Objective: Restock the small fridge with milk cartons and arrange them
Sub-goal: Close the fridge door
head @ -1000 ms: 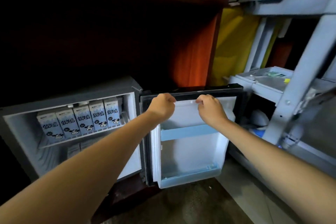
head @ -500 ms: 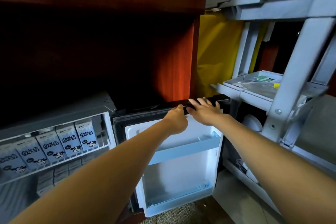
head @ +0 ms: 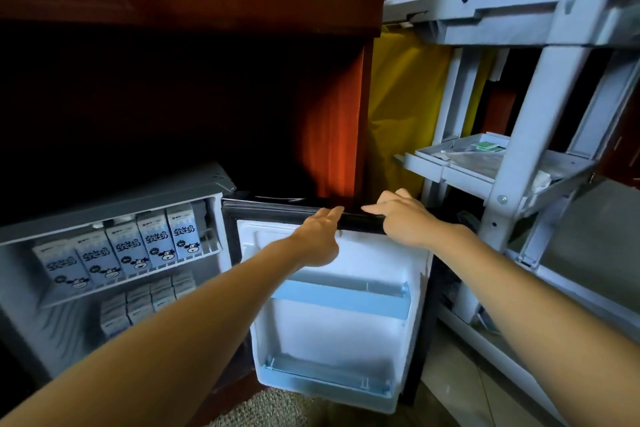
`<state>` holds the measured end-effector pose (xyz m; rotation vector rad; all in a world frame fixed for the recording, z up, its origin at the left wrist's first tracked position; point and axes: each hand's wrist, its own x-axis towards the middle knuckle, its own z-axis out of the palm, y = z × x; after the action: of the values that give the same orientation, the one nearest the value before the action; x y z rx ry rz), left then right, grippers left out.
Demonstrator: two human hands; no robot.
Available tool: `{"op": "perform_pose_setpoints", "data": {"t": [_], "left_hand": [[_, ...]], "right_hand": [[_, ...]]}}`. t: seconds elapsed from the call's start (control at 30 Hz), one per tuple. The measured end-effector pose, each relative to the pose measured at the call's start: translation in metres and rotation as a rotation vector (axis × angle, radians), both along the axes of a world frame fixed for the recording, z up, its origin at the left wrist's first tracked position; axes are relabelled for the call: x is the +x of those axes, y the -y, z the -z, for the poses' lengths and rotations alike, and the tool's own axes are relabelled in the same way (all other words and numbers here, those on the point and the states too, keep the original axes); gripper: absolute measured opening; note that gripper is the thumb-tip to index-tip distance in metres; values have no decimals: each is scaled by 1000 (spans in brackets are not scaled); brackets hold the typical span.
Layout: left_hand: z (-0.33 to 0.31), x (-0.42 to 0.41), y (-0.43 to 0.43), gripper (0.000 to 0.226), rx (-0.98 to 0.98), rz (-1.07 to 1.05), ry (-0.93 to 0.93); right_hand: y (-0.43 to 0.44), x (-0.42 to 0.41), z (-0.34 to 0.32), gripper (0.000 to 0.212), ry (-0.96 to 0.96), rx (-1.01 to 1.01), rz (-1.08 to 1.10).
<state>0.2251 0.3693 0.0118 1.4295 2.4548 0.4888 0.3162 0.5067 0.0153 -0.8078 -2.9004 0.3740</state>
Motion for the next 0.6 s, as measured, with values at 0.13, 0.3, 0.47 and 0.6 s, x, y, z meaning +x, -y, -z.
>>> {"op": "perform_pose_setpoints", "data": {"t": [0.13,0.3,0.47,0.6], "left_hand": [[-4,15,43,69,-19,12,-38],[-3,25,106,67,7,-8,-104],[6,18,177,68,40,3,-268],[-6,4,226,56,30,-65,-305]], "right_hand": [[34,18,-5,65,-88,-76,-66],[87,14,-8,55,-32,-82,-269],[148,14,6,66,-175,-60,-385],[191,-16,19,66,-196,-144,-451]]}}
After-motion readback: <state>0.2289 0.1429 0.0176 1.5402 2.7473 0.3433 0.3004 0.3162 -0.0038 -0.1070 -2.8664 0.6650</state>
